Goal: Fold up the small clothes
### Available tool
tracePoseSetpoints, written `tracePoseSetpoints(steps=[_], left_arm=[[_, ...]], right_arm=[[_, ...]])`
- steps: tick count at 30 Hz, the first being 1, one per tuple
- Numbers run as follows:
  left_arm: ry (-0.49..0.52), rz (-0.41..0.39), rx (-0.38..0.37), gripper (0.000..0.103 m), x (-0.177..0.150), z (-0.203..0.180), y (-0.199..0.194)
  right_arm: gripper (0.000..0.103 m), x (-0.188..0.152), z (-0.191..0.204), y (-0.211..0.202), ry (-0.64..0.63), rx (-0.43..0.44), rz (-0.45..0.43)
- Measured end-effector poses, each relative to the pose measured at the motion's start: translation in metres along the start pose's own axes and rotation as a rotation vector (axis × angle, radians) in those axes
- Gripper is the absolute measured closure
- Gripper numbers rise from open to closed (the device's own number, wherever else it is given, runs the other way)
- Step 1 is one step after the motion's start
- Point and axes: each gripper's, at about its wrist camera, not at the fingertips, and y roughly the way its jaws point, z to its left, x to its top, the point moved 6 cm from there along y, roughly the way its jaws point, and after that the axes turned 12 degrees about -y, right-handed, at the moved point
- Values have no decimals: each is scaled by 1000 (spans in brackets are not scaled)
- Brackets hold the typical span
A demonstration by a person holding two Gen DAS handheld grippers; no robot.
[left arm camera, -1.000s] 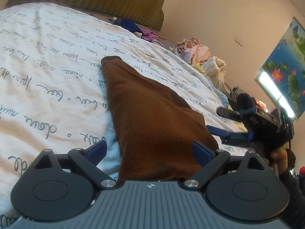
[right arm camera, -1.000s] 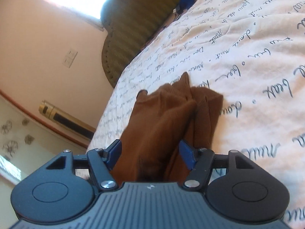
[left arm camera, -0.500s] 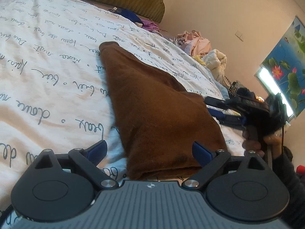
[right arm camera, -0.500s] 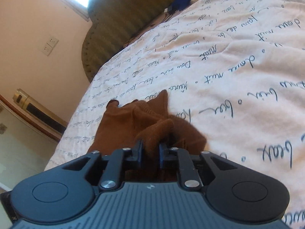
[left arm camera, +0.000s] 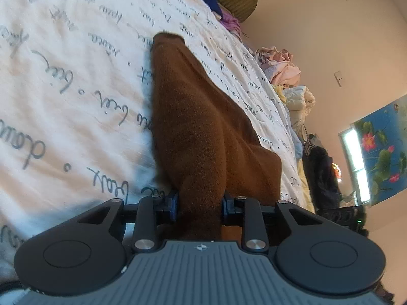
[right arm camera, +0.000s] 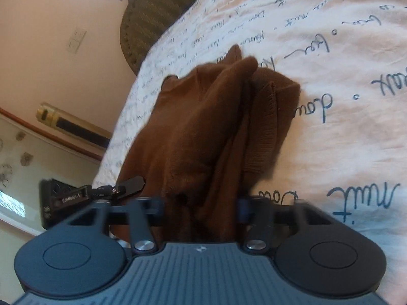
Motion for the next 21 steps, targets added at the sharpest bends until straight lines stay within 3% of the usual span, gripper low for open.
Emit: tracePoseSetpoints(steps=[2, 5, 7, 9, 12, 13, 16, 18, 21], left_arm=[[91, -54, 14, 73, -9, -7, -21], [219, -55, 118, 67, -26, -1, -21], [247, -78, 153, 54, -30, 6, -17], [238, -94, 125, 49, -28, 4, -32], [251, -217, 61, 16, -13, -6, -66], [249, -247, 56, 11, -5, -8, -70], [194, -258, 61, 13, 29, -14, -58], [156, -197, 58, 14, 43, -15, -32], [141, -119, 130, 17, 55, -10, 14]], right_arm=[[74, -5, 16, -6, -51, 31, -19], [73, -20, 27, -3, -85, 39, -8], [66, -29, 16, 5, -58, 41, -6], [61, -26, 9, -2, 36, 98, -35], [36, -14, 8, -35, 44, 83, -130], [26, -7, 7, -47, 24, 74, -177], [21, 21, -10, -61, 30, 15, -258], [20, 41, -22, -48, 52, 21, -238], [20, 63, -27, -9, 27, -34, -157]])
